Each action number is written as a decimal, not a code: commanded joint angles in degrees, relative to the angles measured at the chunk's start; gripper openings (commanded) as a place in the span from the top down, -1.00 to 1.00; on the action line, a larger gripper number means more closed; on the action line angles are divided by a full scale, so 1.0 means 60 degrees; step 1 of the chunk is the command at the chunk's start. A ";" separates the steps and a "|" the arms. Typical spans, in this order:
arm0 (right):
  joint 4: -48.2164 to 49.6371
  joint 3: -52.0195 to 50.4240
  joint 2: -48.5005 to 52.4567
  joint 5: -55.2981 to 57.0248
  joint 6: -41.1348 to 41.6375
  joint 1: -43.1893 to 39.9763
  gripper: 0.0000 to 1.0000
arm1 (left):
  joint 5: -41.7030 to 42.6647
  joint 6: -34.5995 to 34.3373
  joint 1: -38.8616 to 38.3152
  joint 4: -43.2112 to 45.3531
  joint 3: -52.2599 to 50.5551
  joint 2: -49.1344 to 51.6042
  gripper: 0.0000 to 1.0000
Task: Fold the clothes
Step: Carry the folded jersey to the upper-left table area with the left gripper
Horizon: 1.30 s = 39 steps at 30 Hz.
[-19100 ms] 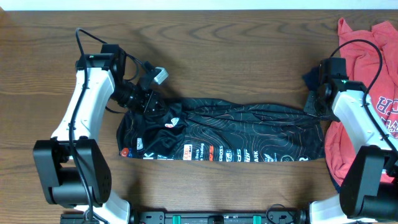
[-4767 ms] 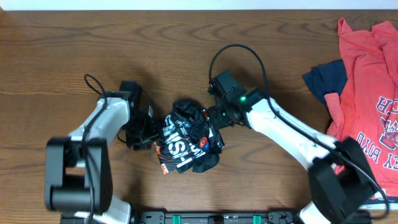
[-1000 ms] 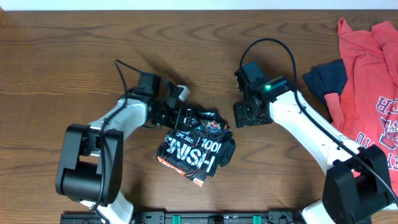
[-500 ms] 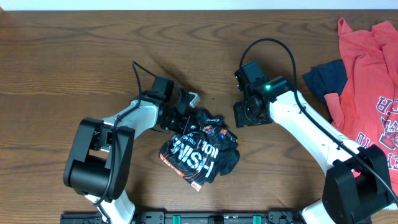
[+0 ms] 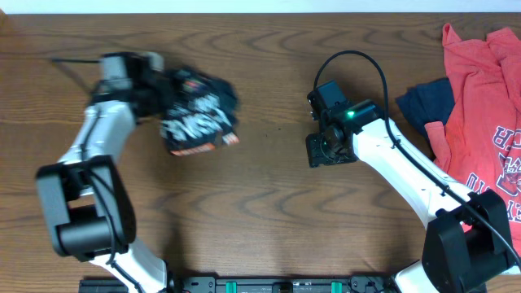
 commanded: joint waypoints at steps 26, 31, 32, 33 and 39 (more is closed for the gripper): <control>-0.0142 0.0018 -0.0022 0.0069 0.0098 -0.0448 -0.14 | -0.1359 -0.1053 0.1133 -0.1705 0.0106 -0.0925 -0.96; -0.0149 0.0018 -0.0022 0.0066 0.0087 -0.0608 -0.15 | -0.3085 -0.0958 0.0339 -0.1661 0.0106 -0.1519 -0.96; -0.0149 0.0018 -0.0022 0.0066 0.0087 -0.0612 -0.15 | -0.3319 -0.0958 0.0255 -0.1636 0.0106 -0.1585 -0.96; -0.0149 0.0018 -0.0022 0.0069 0.0080 -0.0612 -0.15 | -0.3450 -0.0954 0.0197 -0.1625 0.0106 -0.1643 -0.96; -0.0153 0.0018 -0.0022 0.0069 0.0018 -0.0616 -0.16 | -0.3435 -0.1144 0.0149 -0.2208 0.0106 -0.1719 -0.96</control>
